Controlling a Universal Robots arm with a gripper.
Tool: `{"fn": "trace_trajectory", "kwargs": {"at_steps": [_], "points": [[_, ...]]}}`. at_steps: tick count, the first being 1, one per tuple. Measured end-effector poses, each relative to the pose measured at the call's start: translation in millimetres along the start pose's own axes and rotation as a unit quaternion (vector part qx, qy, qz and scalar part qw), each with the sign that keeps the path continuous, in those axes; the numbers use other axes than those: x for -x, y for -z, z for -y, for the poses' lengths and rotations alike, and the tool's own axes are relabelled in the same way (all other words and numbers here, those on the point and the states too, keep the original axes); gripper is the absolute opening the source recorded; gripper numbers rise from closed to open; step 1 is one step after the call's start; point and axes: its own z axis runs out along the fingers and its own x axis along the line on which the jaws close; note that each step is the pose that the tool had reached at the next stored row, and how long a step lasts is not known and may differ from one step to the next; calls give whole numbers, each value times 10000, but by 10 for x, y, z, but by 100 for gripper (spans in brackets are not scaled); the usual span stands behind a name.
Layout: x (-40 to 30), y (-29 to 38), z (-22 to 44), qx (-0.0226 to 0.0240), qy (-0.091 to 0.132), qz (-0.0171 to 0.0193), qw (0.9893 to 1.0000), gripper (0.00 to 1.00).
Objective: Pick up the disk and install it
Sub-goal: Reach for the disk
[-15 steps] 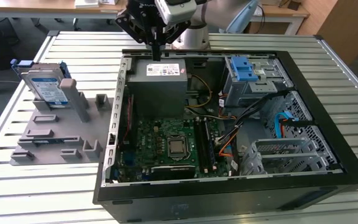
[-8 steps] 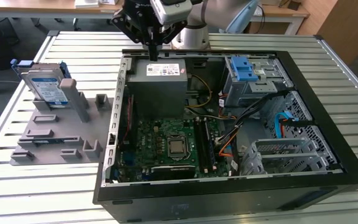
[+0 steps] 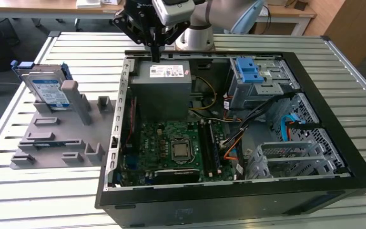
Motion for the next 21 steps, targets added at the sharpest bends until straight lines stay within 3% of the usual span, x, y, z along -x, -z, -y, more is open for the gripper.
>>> {"fn": "trace_trajectory", "kwargs": {"at_steps": [21], "points": [[-50,0,4,0,0,0,10000,11]]}}
